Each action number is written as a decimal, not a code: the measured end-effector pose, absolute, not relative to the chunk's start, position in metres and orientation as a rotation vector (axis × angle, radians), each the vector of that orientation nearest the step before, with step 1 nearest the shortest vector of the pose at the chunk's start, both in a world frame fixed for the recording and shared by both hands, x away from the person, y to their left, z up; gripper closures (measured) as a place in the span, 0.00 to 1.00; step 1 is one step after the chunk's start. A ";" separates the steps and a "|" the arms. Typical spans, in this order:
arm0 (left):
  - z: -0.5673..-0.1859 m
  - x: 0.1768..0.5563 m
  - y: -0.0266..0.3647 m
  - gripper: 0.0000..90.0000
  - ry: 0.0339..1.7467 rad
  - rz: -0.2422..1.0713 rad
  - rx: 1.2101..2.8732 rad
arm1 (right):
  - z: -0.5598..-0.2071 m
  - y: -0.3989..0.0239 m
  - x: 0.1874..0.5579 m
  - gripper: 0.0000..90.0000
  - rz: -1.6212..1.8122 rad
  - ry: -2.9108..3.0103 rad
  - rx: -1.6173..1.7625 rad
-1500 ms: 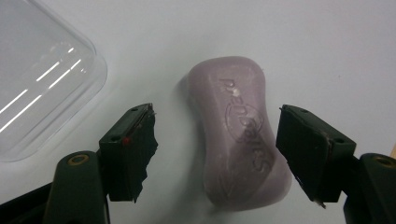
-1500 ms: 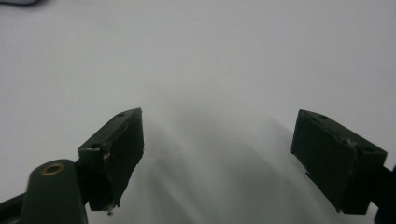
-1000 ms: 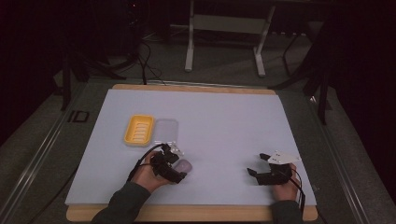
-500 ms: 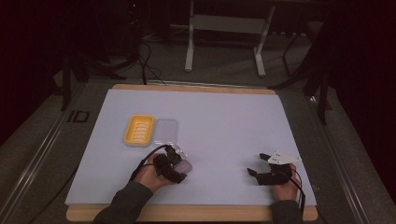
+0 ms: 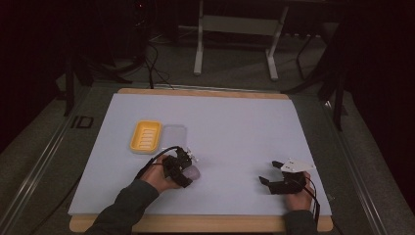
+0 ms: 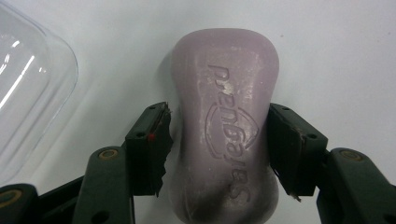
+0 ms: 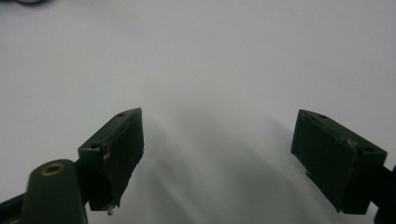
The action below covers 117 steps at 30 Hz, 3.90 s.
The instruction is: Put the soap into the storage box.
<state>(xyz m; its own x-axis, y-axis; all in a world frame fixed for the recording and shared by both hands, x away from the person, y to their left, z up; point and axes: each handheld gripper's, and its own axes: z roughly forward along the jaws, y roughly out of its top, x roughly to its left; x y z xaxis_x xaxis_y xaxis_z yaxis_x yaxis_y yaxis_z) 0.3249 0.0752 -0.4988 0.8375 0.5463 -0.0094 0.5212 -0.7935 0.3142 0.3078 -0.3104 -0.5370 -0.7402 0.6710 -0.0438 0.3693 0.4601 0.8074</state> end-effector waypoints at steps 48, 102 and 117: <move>-0.498 0.341 0.048 0.55 0.814 0.020 2.960 | -0.537 -0.310 0.308 0.19 1.167 2.360 0.884; -0.462 0.363 0.085 0.55 0.887 -0.006 2.872 | -0.537 -0.310 0.308 0.19 1.163 2.361 0.883; -0.445 0.368 0.099 0.55 0.924 0.025 2.823 | -0.537 -0.310 0.308 0.19 1.165 2.360 0.884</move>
<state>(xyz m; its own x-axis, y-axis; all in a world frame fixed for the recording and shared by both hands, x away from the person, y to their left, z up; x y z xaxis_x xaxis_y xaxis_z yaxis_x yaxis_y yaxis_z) 0.3682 0.0994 -0.4447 0.8075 0.5886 -0.0370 0.5857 -0.7930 0.1674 0.3075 -0.3096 -0.5370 -0.7379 0.6734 -0.0458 0.3732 0.4636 0.8036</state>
